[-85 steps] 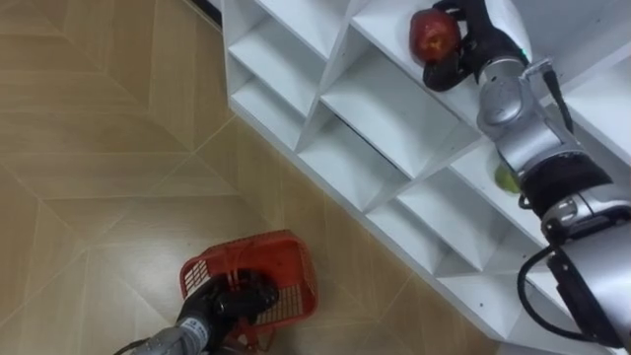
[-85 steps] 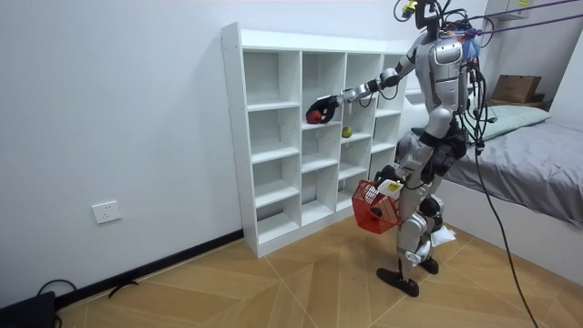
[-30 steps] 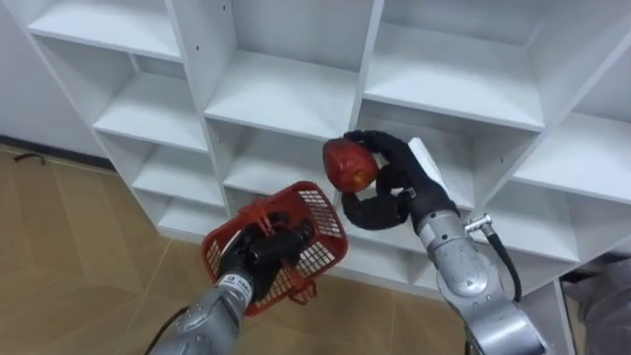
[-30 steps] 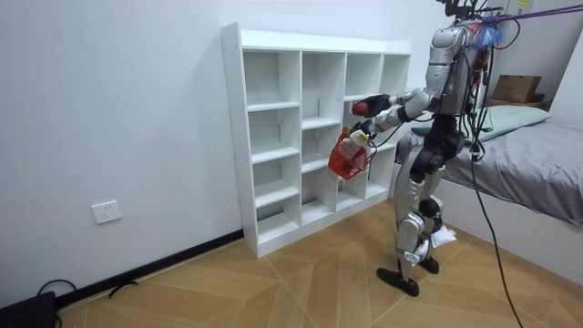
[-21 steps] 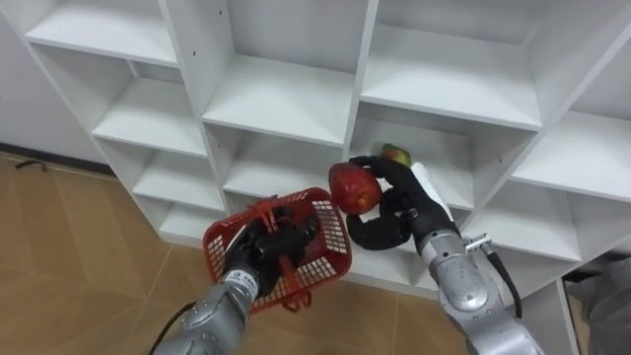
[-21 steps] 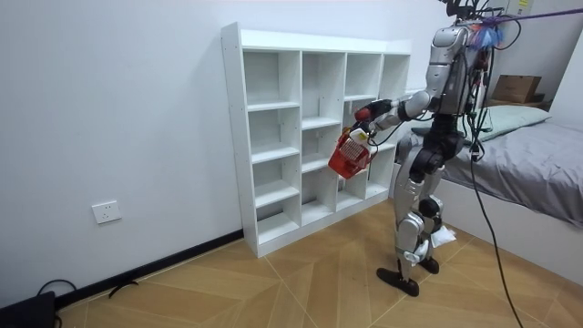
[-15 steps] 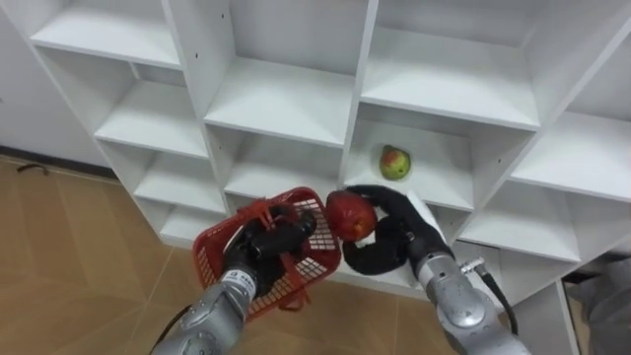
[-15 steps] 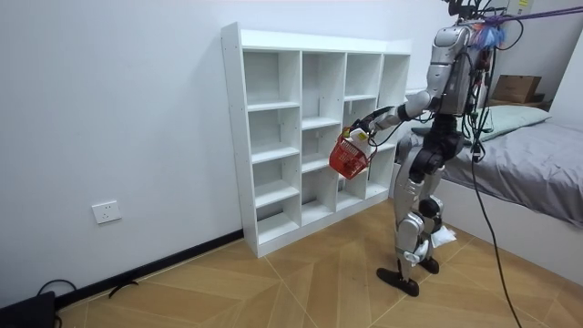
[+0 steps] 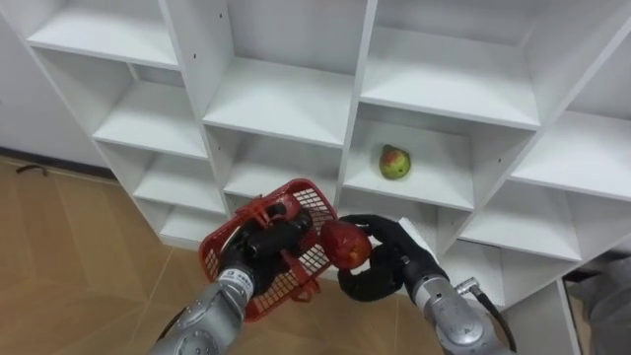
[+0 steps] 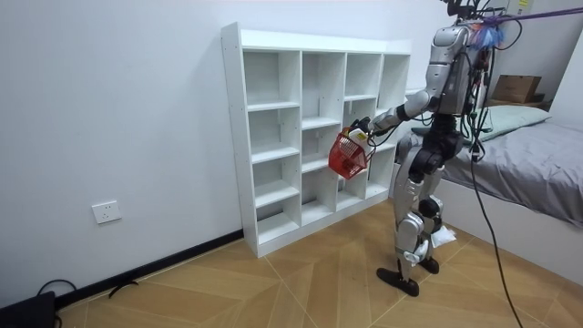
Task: Collect fruits from the closet
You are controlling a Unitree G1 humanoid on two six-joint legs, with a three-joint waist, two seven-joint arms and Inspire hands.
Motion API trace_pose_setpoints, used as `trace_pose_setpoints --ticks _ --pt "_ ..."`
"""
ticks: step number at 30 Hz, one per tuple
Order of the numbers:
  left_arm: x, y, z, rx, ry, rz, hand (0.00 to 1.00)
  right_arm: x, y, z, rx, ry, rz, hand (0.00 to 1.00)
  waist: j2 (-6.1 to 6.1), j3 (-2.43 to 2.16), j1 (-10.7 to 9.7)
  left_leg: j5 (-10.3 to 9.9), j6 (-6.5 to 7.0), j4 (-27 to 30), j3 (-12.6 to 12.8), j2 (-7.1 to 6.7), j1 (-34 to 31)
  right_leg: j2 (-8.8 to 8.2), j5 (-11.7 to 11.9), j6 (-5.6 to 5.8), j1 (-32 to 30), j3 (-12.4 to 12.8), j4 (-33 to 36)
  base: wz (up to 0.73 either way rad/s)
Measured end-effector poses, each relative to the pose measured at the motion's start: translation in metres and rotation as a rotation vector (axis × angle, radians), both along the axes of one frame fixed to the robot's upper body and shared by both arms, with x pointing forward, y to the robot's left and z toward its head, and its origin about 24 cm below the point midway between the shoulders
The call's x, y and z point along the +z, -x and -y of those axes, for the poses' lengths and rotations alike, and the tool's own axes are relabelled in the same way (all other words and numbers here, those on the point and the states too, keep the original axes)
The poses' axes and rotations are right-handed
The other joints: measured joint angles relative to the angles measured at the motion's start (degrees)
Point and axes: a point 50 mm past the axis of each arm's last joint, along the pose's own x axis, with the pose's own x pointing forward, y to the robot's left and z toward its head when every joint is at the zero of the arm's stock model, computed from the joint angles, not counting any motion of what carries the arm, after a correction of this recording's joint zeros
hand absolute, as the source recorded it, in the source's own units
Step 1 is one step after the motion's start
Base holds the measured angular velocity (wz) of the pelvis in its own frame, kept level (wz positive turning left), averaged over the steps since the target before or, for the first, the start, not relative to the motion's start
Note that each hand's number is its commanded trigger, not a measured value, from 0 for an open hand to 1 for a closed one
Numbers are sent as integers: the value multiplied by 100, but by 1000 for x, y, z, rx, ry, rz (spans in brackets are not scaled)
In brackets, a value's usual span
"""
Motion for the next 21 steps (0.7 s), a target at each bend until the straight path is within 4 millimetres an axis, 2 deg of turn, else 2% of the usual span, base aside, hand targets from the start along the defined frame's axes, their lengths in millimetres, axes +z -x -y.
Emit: trace_pose_setpoints --ticks 15,21 --pt "-3 5 1 -2 -2 -13 100 -1 1 -8 -10 -72 -20 100 15 -6 -14 -4 1 -2 0 -4 -41 -1 -3 4 -35 5 0 0" --pt "-5 7 5 -35 -22 -14 100 -1 2 -15 4 -98 -28 100 -1 -25 -8 -3 1 -1 0 -6 -30 -3 -3 5 -25 8 6 0"
